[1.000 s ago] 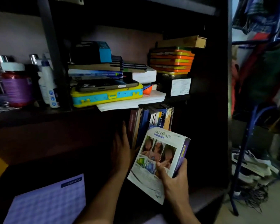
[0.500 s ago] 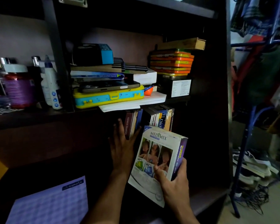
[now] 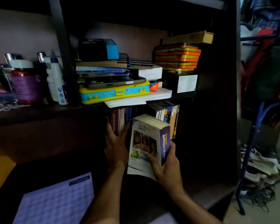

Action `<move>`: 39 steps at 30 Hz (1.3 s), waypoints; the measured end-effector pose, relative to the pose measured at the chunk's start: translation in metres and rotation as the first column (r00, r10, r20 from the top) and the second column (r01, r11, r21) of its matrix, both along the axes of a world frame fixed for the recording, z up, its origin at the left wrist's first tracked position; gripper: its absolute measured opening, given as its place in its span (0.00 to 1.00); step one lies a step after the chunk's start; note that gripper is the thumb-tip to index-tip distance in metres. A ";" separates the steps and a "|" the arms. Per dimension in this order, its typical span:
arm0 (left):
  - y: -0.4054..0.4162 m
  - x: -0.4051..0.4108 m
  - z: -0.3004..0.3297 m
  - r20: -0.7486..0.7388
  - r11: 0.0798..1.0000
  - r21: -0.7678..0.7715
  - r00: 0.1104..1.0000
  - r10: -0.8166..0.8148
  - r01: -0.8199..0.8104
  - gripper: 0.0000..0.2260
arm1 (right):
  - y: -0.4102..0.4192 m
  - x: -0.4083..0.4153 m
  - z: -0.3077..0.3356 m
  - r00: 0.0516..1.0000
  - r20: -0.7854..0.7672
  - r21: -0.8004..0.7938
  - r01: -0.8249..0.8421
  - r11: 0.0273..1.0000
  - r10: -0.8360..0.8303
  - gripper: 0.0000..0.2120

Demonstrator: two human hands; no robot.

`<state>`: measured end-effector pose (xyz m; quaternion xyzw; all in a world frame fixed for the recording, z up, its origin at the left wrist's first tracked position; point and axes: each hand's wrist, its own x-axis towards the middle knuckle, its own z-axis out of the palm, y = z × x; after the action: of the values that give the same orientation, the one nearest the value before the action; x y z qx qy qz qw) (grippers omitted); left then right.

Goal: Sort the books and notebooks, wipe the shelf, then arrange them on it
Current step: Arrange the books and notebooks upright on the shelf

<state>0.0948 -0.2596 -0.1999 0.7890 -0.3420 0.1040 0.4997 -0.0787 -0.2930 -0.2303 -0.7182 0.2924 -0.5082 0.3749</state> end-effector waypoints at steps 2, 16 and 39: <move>0.004 0.008 -0.002 0.070 0.999 0.037 0.998 0.002 -0.004 0.40 | -0.006 0.007 0.000 0.999 0.037 0.000 0.021 1.000 -0.021 0.33; -0.004 0.007 -0.019 0.255 0.999 0.046 0.967 -0.024 0.013 0.45 | -0.021 0.032 -0.005 0.980 -0.160 -0.057 0.108 0.993 -0.116 0.39; -0.020 -0.003 -0.026 0.345 0.997 -0.044 0.936 0.069 -0.057 0.57 | -0.052 0.050 -0.011 0.932 -0.336 -0.198 0.070 0.978 -0.135 0.42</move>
<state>0.0922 -0.2793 -0.2255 0.7604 -0.3974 0.2627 0.4415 -0.0287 -0.3448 -0.2411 -0.8115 0.3432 -0.4171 0.2228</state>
